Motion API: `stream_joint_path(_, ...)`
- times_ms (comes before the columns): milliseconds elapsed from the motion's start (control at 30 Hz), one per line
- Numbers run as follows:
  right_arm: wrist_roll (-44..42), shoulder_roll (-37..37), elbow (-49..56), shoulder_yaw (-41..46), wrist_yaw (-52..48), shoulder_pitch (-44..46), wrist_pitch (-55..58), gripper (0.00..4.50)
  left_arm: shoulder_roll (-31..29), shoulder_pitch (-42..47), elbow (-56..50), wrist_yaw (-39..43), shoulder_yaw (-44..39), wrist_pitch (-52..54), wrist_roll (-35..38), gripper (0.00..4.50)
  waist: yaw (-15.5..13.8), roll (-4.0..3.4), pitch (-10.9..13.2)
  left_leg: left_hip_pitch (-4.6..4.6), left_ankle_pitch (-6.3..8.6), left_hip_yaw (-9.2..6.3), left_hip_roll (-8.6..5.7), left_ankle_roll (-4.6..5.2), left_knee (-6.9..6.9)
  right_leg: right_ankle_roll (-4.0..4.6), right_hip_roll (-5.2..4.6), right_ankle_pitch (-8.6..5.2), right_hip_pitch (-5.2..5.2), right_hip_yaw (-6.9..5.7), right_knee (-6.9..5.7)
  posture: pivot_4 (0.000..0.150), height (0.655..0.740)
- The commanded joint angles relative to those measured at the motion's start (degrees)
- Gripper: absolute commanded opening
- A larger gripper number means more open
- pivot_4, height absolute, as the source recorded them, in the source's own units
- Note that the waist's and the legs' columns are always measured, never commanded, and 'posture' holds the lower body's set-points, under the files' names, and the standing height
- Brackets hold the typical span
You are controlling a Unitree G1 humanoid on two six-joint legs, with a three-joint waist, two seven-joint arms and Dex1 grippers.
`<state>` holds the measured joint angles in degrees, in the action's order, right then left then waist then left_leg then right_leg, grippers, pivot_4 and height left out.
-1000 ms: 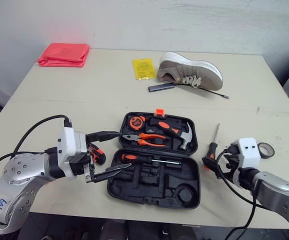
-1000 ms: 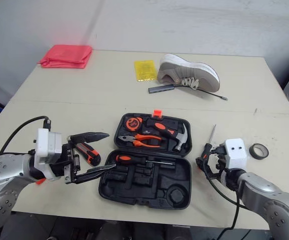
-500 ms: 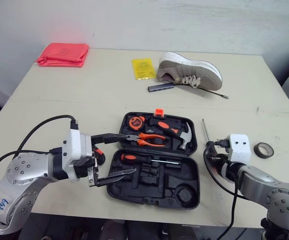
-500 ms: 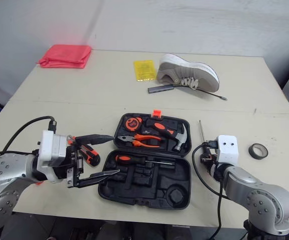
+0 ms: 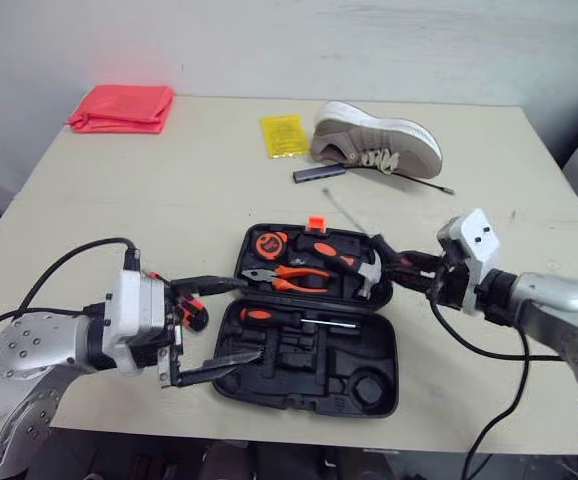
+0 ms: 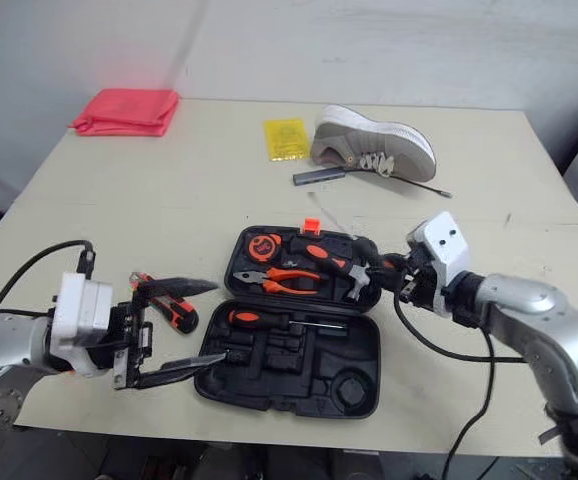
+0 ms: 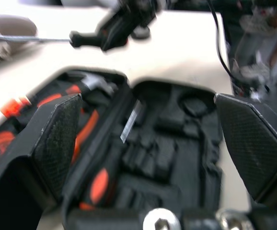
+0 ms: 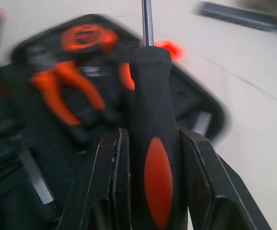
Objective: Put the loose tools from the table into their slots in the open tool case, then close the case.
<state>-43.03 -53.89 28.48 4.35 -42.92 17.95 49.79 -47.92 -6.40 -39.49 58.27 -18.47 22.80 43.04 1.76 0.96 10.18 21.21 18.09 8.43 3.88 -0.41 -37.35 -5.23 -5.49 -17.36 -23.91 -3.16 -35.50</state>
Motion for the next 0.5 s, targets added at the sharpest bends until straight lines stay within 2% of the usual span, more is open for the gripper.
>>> stream_joint_path(33,1.0,-5.6,3.4,-8.2,-14.1,4.5,-1.6,1.03,-1.9,-2.0,-0.3,3.2,-4.8,-0.1,2.5,4.50,0.0,0.01,0.0,0.02,0.00,0.00,0.01,0.00,0.00,0.00,-0.02,0.00,-0.03,-0.01,0.01,0.150,0.7400)
stream_joint_path(233,10.1,-7.7,5.8,-21.1,-16.7,8.5,0.0,1.03,-1.0,-7.7,-1.5,3.1,-5.9,-0.3,1.1,4.50,-0.1,0.05,0.0,0.07,0.08,0.00,0.04,0.02,-0.07,0.04,-0.27,-0.02,-0.01,-0.19,0.08,0.150,0.7400)
stream_joint_path(500,15.4,-6.0,6.5,-24.7,-13.5,8.2,3.3,1.03,-0.6,-11.2,-3.2,1.1,-7.0,0.5,1.7,4.50,-0.1,0.06,0.0,0.07,0.09,0.00,0.16,0.00,-0.12,0.08,-0.44,-0.04,-0.02,-0.29,0.05,0.150,0.7400)
